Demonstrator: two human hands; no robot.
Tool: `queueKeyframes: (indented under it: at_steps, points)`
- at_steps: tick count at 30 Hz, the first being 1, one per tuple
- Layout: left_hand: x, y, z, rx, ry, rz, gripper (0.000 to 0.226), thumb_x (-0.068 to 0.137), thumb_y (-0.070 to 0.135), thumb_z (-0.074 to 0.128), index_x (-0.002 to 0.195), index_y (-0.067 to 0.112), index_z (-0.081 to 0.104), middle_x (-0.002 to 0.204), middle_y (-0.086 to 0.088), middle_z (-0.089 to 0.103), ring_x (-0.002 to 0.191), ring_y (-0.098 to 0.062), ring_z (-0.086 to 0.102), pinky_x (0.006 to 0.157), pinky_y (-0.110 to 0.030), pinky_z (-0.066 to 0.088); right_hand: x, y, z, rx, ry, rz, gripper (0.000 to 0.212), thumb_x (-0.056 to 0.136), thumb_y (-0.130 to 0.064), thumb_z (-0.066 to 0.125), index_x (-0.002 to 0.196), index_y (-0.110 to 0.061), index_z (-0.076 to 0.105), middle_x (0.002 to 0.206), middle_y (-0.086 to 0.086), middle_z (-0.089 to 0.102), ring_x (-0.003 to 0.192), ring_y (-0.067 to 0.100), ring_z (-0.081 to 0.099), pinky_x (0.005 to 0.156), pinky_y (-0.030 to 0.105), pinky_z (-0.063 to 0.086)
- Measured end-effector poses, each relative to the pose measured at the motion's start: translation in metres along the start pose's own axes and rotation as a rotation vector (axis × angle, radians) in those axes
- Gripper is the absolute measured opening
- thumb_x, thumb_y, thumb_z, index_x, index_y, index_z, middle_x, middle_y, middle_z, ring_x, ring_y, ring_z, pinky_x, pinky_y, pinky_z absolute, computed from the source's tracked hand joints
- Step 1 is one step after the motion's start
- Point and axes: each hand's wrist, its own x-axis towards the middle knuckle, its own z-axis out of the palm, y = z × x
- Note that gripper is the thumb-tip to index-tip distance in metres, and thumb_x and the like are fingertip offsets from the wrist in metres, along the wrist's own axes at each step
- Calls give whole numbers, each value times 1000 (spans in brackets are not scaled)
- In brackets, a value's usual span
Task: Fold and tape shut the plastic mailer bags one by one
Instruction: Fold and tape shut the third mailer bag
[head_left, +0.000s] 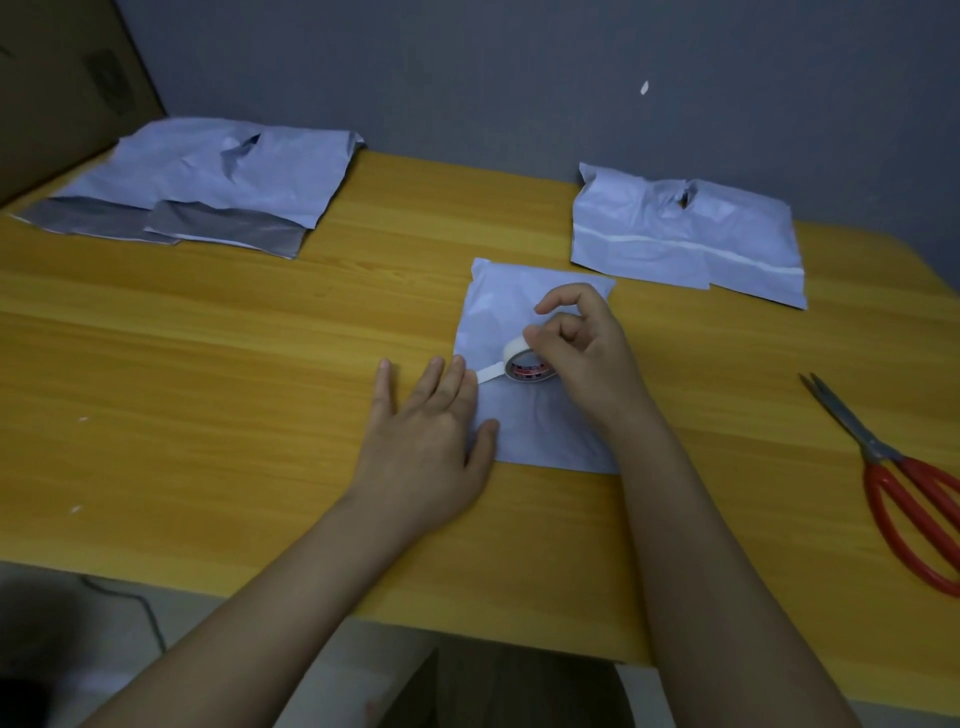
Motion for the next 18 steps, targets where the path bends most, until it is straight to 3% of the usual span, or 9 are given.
queueKeyframes:
  at_steps: [4, 7, 11, 18]
  points:
    - [0, 1, -1, -6, -3, -2, 90, 75, 55, -12, 150, 17, 20, 159, 3, 13, 146, -11, 4, 109, -44, -16, 0, -1, 3, 92, -22, 31, 22, 92, 2, 54, 106, -13, 44, 55, 1, 49, 56, 11, 53, 60, 20, 44]
    - [-1, 1, -1, -27, -12, -3, 90, 75, 55, -11, 151, 16, 19, 159, 3, 11, 146, -11, 3, 112, -46, -13, 0, -1, 6, 36, -17, -22, 34, 93, -3, 56, 114, -26, 44, 61, 13, 48, 63, 25, 50, 65, 32, 44]
    - [-1, 0, 0, -26, -21, -5, 89, 76, 55, -12, 151, 17, 17, 159, 3, 9, 146, -11, 1, 113, -47, -12, 2, 3, 7, -15, 5, -36, 41, 92, -6, 59, 125, -25, 43, 57, 0, 48, 56, 8, 47, 58, 17, 41]
    - [-1, 0, -2, -46, -43, -19, 78, 84, 55, -2, 151, 19, 14, 159, 5, 6, 146, -9, -2, 115, -48, -8, 2, 1, 5, -88, 11, -52, 44, 92, -6, 60, 129, -22, 43, 60, 12, 43, 50, 5, 40, 53, 11, 37]
